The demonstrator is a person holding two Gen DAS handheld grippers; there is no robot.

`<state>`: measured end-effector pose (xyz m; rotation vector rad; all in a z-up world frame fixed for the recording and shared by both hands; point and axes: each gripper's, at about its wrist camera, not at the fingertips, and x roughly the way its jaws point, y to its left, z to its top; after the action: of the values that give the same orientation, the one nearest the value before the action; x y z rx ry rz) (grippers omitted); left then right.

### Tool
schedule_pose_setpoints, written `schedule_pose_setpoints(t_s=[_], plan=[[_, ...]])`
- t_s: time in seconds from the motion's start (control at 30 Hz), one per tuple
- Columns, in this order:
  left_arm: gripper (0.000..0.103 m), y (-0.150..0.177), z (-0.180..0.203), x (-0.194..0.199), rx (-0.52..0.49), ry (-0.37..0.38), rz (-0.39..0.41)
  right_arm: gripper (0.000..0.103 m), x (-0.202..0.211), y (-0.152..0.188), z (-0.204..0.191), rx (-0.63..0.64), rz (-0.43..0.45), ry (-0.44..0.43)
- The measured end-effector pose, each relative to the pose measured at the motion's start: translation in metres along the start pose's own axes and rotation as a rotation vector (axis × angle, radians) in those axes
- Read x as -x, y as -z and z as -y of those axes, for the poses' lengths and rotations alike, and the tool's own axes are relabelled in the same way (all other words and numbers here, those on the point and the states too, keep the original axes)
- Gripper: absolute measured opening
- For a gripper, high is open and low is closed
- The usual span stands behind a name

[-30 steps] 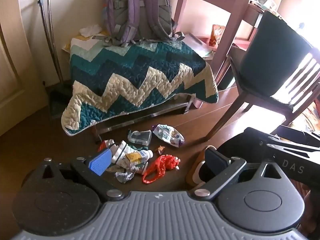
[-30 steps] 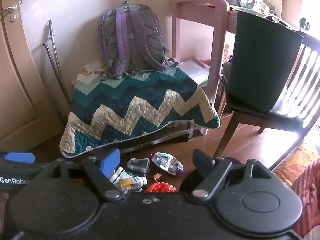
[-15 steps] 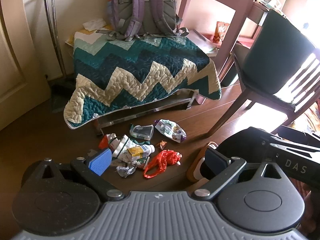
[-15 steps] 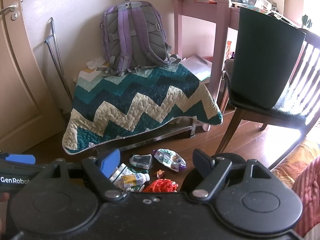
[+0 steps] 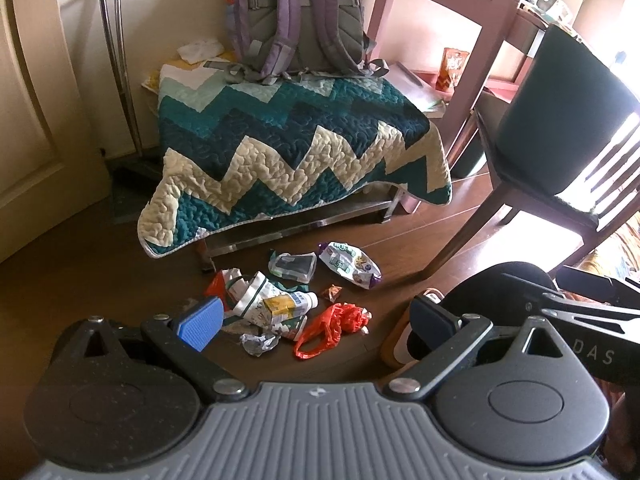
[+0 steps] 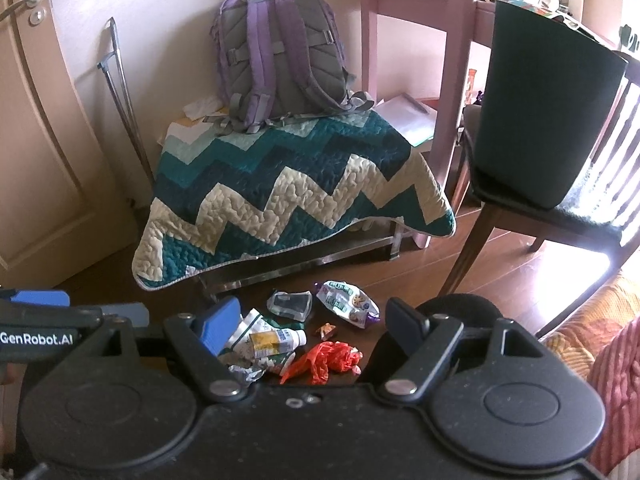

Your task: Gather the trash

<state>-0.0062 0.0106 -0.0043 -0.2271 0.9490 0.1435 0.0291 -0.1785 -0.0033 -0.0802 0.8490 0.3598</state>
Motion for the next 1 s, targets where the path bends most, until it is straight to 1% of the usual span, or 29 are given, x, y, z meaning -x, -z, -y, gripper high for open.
schedule_pose_setpoints(t_s=[0.37, 0.73, 1.0], plan=[[0.1, 0.0, 0.003, 0.004, -0.008, -0.011, 0.019, 0.08, 0.002, -0.007, 0.004, -0.002, 0.006, -0.005], [0.1, 0.002, 0.007, 0.01, -0.029, -0.023, 0.053, 0.08, 0.01, -0.001, 0.003, -0.015, 0.044, 0.01], [0.1, 0.001, 0.011, 0.013, -0.039, -0.024, 0.068, 0.08, 0.014, 0.0, 0.004, -0.02, 0.052, 0.014]])
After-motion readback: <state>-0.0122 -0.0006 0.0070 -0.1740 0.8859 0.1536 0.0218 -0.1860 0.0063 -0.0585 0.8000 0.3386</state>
